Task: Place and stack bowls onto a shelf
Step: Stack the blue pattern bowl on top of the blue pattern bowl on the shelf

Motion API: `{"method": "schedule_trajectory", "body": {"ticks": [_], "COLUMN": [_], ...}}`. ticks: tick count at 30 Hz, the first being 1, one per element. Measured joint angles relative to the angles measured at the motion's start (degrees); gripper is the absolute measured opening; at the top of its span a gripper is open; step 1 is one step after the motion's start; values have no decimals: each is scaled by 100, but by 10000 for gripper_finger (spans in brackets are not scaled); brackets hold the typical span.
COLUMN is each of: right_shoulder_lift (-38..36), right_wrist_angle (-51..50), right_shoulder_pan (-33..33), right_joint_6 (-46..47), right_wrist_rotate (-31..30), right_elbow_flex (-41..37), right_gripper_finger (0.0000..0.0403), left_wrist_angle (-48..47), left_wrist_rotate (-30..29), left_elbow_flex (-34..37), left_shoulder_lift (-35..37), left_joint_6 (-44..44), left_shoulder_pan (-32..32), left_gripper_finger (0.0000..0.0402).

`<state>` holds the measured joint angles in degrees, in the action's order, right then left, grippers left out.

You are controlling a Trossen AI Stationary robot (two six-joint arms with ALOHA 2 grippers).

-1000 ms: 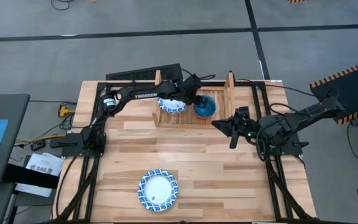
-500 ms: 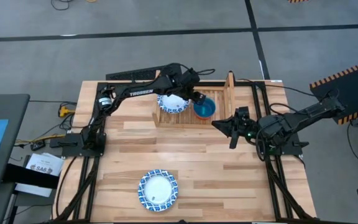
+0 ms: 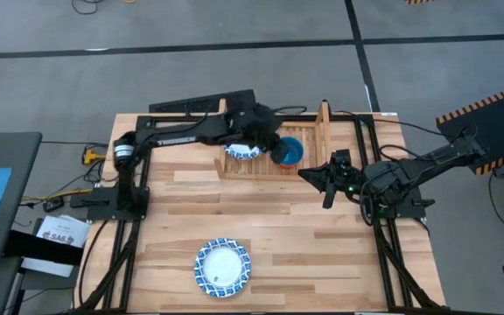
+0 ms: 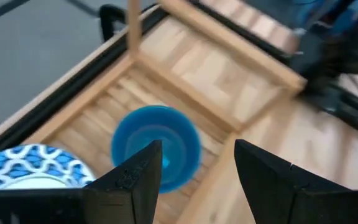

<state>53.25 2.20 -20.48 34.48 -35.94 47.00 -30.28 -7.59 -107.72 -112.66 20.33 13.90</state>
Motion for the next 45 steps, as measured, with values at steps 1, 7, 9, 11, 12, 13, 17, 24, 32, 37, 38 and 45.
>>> {"method": "schedule_trajectory", "body": {"ticks": [1,7,9,11,12,13,17,24,32,37,38,45], "right_shoulder_lift": [-1,-1,-1,0,1,21,80,316,579,833,935,2052], "right_wrist_angle": [2,46,55,67,81,113,229,531,1093,1203,1294,987], "right_shoulder_pan": [-11,-16,-16,-16,-16,-16,-16,49,185,284,309,190], "right_joint_6": [0,-3,-27,-28,-31,-31,-46,10,423,1377,1641,2894], "right_wrist_rotate": [0,87,169,260,318,344,441,461,686,1095,1286,2817], "right_elbow_flex": [0,0,0,0,0,0,-4,3,4,-1,7,7], "right_gripper_finger": [48,48,48,48,48,48,48,48,83,141,154,226], "left_wrist_angle": [116,1857,2623,3221,3437,3523,3787,3828,3678,3441,3405,3073], "left_wrist_rotate": [3,71,133,140,136,78,-240,-1090,-1522,-1384,-1385,-1378], "left_elbow_flex": [165,2136,2992,3779,4132,4468,5434,6213,6409,6408,6408,6408], "left_shoulder_lift": [135,1506,2169,2821,3144,3479,4710,6360,7228,7361,7365,7360], "left_joint_6": [-6,-8,132,184,184,195,158,-212,-487,-479,-460,-125], "left_shoulder_pan": [-65,-554,-768,-1034,-1180,-1338,-2017,-3081,-3389,-3386,-3387,-3386], "left_gripper_finger": [185,185,185,185,185,185,185,185,185,185,185,185]}}
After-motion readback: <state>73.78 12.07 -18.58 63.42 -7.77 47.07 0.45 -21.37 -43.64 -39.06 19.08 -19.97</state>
